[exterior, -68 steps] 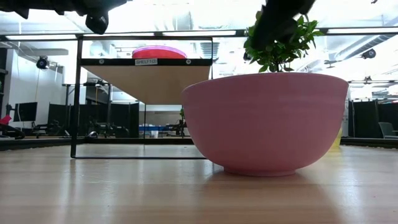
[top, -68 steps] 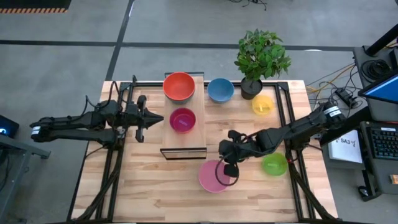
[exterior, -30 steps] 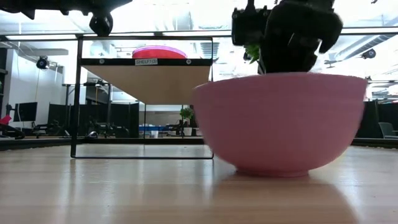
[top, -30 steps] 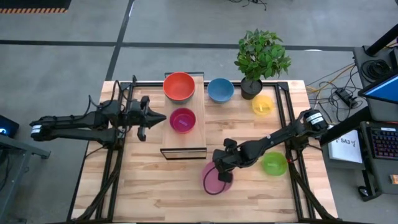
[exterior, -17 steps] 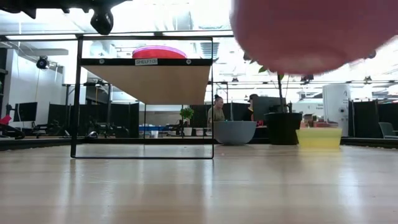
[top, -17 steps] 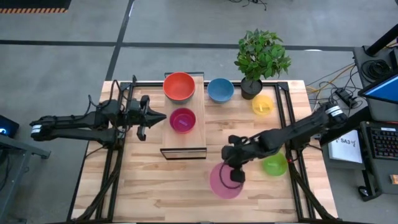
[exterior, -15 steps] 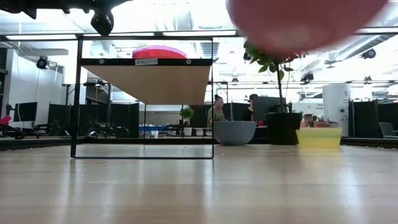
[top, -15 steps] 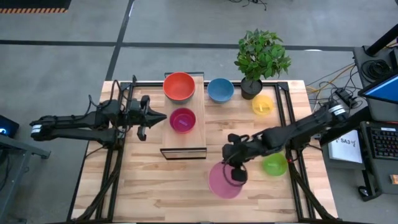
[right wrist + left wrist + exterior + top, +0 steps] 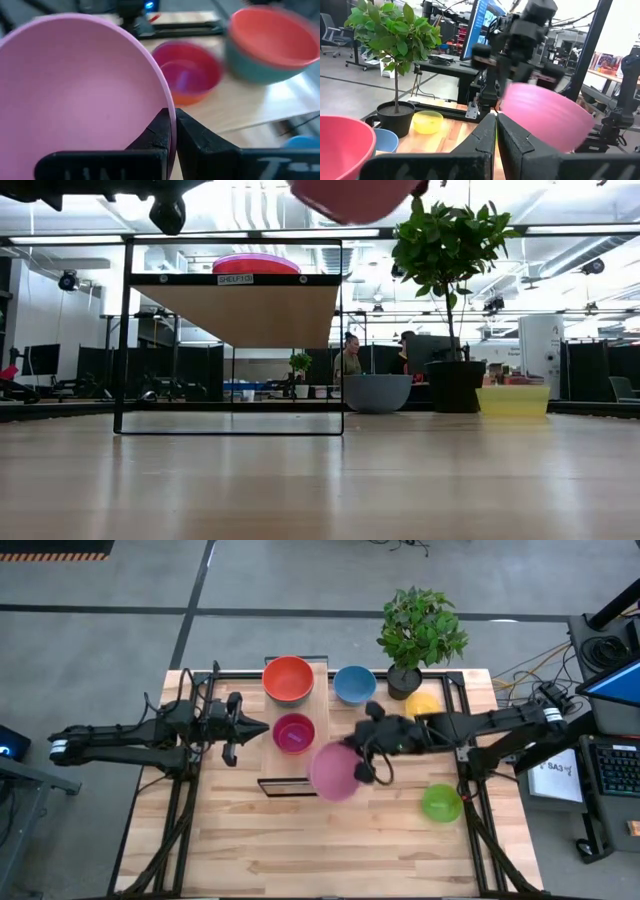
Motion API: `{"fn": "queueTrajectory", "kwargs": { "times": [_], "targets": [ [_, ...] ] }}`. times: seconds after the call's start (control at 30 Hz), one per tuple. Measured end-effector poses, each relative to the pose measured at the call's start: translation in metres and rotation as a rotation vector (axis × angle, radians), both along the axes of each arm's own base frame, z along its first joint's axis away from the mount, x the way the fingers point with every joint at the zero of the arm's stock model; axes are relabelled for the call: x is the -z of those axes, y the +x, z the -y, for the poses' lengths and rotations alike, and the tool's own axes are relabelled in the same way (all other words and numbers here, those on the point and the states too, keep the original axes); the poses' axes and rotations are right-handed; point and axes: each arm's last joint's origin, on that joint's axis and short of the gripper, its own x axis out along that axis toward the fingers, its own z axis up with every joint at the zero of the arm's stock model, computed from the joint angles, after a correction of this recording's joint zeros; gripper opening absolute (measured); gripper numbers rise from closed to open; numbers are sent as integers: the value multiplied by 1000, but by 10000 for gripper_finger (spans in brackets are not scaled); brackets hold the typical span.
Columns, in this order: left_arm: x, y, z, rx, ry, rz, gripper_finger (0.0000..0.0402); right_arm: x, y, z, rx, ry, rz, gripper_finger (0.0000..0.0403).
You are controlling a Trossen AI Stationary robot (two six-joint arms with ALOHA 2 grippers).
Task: Place and stack bowls onto a shelf
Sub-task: Stack the pink bowl on top of the orange bowl on the shelf
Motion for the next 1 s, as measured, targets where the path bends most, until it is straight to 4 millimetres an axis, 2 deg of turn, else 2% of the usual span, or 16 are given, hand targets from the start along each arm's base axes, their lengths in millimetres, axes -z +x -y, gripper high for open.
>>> {"fn": "queueTrajectory", "kwargs": {
  "times": [0.23,0.4,0.57,0.8,1.0],
  "targets": [
    [-3,-3,0,-20,61,26,0,-22,26,46,146,-67,58,9],
    [-9,-6,-3,-126,100,80,0,-39,43,83,249,-83,122,9],
    [-14,-8,-6,-260,146,111,0,-49,59,124,366,-66,157,9],
    [-17,-11,-10,-417,216,102,0,-49,86,178,497,-40,165,9],
    [-26,-9,-11,-423,249,95,0,-39,106,202,521,-42,76,9]
  ]
}}
